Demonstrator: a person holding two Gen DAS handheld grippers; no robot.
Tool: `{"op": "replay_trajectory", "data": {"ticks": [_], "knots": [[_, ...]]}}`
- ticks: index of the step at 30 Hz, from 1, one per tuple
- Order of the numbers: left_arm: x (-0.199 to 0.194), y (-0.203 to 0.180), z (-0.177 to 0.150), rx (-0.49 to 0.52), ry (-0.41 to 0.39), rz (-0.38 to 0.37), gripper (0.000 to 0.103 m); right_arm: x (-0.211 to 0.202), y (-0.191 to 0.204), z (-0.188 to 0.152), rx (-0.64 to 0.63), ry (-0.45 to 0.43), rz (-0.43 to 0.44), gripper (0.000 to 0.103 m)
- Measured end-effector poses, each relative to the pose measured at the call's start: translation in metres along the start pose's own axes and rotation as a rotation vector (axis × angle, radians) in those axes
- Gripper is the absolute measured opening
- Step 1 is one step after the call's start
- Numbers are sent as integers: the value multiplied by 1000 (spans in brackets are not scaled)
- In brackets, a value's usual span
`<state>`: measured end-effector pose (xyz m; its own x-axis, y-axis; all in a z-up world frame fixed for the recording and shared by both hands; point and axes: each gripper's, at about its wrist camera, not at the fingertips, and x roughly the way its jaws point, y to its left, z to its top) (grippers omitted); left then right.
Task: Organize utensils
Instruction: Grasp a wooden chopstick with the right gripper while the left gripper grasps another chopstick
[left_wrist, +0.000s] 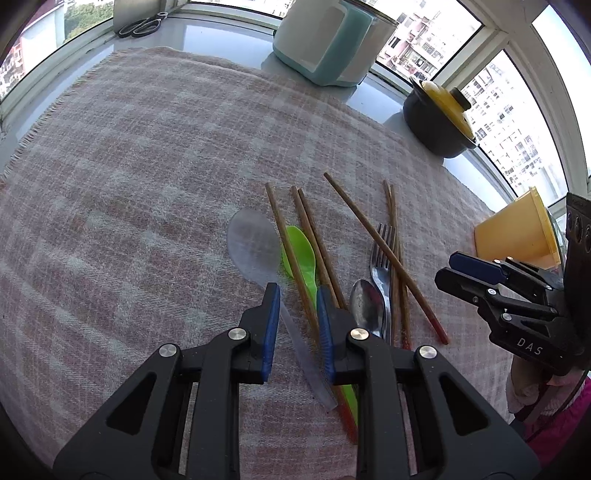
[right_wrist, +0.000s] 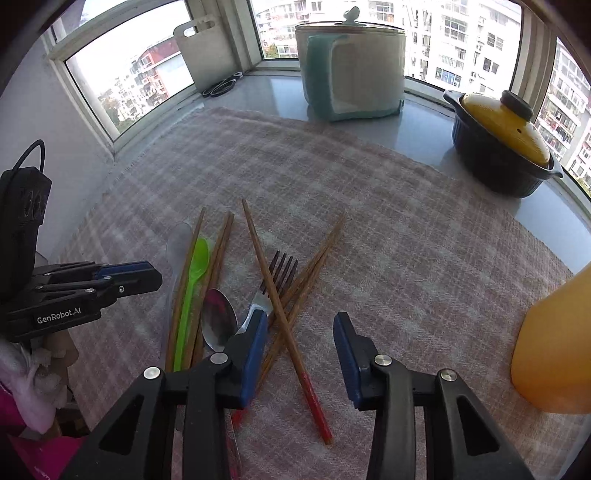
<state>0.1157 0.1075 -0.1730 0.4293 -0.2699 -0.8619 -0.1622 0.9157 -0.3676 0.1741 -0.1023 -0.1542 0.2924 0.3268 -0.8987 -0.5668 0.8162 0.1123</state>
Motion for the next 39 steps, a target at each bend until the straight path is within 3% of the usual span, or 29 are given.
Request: {"op": "replay_trajectory", "data": {"ticks": [15,26,28,36,39], "knots": [[26,-1,12,-11,32,41,20,35,11,14,-88,65,28,33],[31,2,18,-19,13,56,19,52,16,22,-123,88,16,30],[31,2,17,-17,10,65,10,53,18,25,-133,91,9,26],[29,8,16,-42,5,39,8,53,19,25,-146,92,6,7],[25,9,14,-49,0,33,7,48,14,22,-119,81,22,6]]}}
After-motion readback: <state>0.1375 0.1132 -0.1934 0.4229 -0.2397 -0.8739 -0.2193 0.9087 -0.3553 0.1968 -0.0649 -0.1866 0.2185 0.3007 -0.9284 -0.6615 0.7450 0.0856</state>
